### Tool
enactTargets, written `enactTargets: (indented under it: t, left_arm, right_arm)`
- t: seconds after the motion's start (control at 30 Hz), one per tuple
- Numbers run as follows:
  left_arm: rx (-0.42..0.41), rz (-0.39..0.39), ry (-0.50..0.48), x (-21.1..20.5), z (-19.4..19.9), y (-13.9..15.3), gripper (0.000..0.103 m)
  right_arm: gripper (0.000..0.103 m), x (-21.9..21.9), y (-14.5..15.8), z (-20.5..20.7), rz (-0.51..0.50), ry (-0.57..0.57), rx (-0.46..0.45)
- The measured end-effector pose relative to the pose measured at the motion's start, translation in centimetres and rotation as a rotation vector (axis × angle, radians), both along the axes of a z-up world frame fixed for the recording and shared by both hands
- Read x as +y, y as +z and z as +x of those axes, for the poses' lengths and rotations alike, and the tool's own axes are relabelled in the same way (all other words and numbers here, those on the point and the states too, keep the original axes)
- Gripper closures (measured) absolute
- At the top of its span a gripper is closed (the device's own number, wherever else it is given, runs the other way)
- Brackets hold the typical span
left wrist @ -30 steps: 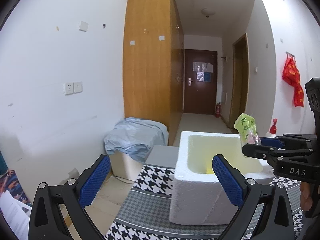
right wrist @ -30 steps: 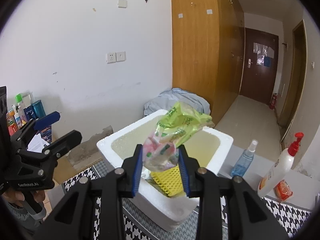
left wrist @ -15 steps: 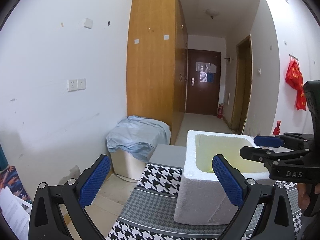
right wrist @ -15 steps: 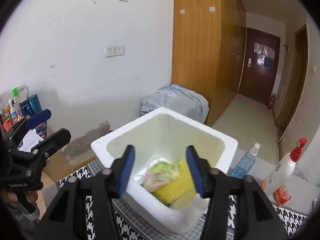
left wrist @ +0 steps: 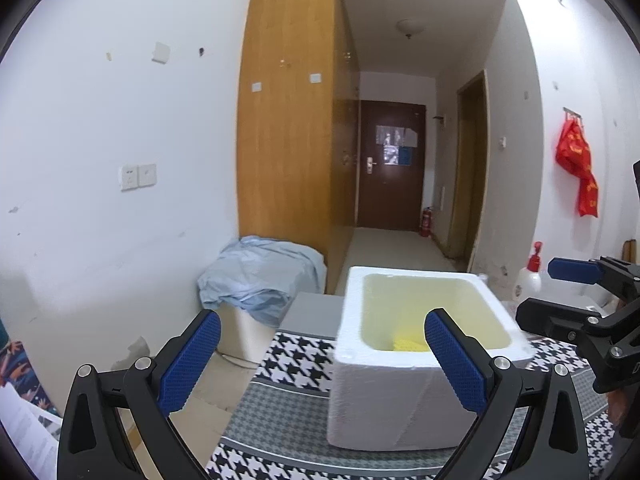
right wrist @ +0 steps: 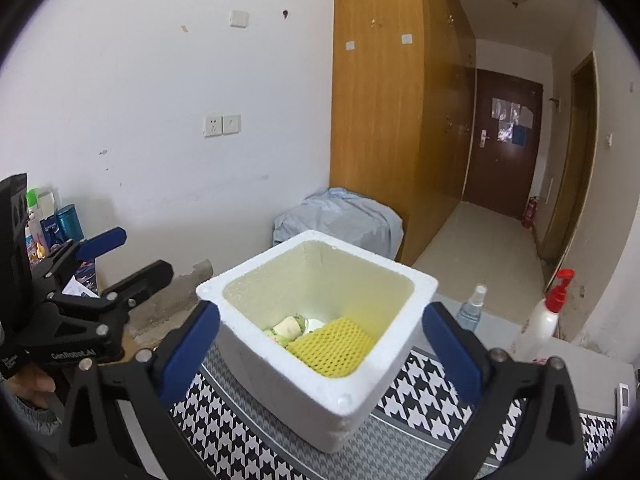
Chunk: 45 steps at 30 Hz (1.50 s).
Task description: Organize soft objects
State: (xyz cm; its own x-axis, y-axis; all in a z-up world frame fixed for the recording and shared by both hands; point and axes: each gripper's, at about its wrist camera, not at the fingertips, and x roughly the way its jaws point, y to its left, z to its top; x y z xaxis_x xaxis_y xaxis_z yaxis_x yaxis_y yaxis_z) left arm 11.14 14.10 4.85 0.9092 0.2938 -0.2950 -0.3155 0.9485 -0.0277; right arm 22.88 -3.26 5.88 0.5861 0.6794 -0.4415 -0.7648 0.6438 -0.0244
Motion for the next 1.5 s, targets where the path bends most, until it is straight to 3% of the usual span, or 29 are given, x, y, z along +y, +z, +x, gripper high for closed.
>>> enactTargets:
  t: [0.23, 0.9, 1.23, 1.5]
  left_arm:
    - [-0.020, -0.017, -0.052, -1.6, -0.6, 0.6, 0.001]
    - [-0.054, 0.015, -0.158, -8.9, -4.6, 2.1, 0.001]
    - [-0.082, -0.005, -0.185, -10.9, -6.1, 1.1, 0.001]
    - [-0.070, -0.008, -0.167, -12.2, -6.6, -0.4, 0.001]
  right_arm:
    - [0.000, -1.9, 0.5, -1.2, 0.032, -0.040, 0.015]
    - [0.000, -9.8, 1.5, -7.6, 0.125, -0.152, -0.077]
    - [0.000, -12.8, -0.1, -9.3, 0.164, -0.198, -0.108]
    - [0.000, -14.6, -2.1, -9.7, 0.172, -0.311, -0.124]
